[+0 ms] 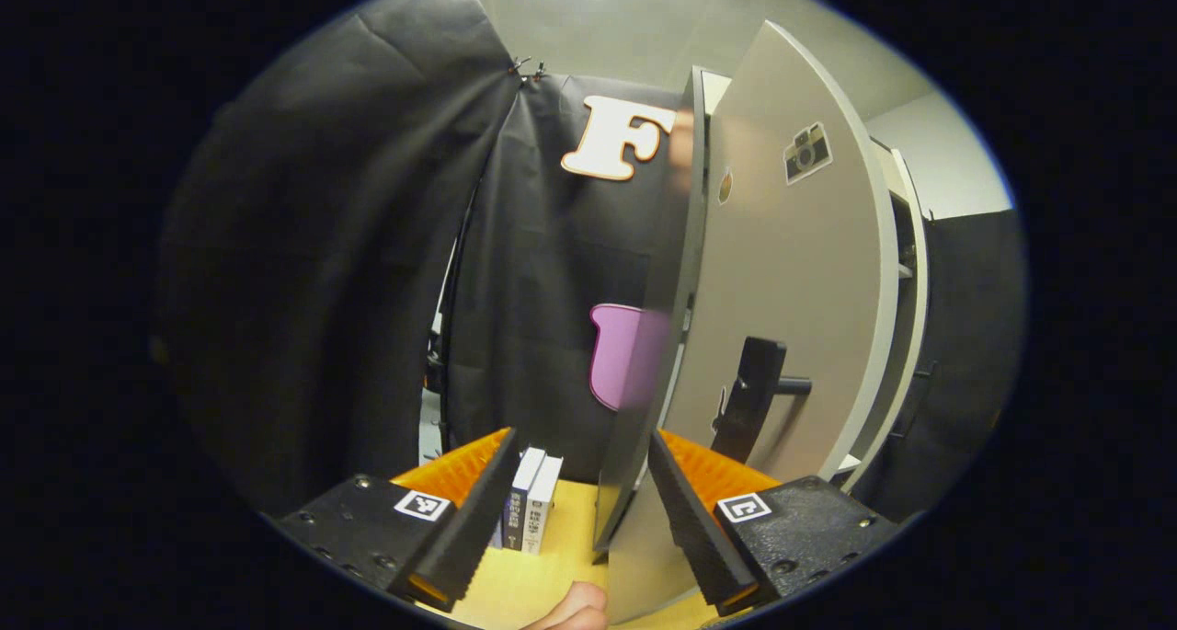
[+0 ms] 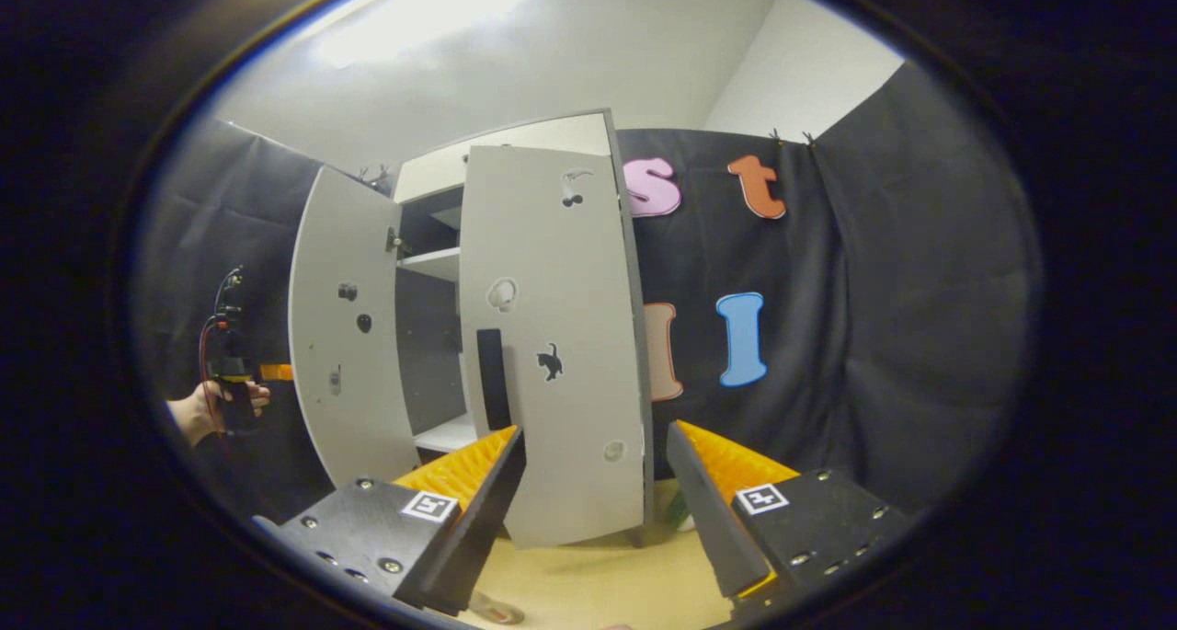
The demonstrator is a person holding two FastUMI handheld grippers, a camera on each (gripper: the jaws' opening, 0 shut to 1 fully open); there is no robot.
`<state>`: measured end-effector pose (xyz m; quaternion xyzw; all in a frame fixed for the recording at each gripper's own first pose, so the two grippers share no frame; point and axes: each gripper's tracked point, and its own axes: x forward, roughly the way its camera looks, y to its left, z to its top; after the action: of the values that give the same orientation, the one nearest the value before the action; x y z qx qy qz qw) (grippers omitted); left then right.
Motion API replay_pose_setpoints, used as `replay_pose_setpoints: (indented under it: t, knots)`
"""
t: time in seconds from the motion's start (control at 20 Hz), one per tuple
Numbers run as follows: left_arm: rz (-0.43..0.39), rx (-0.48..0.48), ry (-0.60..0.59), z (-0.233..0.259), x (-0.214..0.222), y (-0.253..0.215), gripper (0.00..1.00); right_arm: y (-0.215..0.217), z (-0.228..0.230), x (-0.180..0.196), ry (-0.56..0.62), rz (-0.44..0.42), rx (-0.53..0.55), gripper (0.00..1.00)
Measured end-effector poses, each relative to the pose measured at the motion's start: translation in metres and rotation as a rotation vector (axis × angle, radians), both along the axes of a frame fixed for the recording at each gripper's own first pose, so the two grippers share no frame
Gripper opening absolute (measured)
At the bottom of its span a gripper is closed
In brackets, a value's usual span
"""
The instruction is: Grasp the bottle in the cabinet with the left hand and place it on the coaster, then close the right door with the right hand and the left door with the left hand.
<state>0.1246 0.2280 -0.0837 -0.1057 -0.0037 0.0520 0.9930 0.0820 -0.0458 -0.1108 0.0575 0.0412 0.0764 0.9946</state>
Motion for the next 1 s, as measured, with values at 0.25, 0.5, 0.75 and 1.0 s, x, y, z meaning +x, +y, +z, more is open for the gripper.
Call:
replay_pose_setpoints:
  t: [0.25, 0.5, 0.75, 1.0]
  knots:
    - [0.016, 0.168, 0.034, 0.008, -0.003, -0.024, 0.92, -0.017, -0.014, -0.032, -0.015, -0.054, 0.039, 0.94]
    - [0.042, 0.163, 0.047, -0.006, -0.001, -0.043, 0.92, -0.043, -0.028, -0.050, -0.007, -0.102, -0.001, 0.94]
    - [-0.014, 0.072, 0.071, -0.014, 0.006, -0.074, 0.92, -0.060, -0.043, -0.059, 0.035, -0.133, 0.011, 0.94]
    - [-0.010, 0.114, 0.075, -0.012, 0.011, -0.085, 0.92, -0.068, -0.052, -0.068, 0.027, -0.149, 0.033, 0.94]
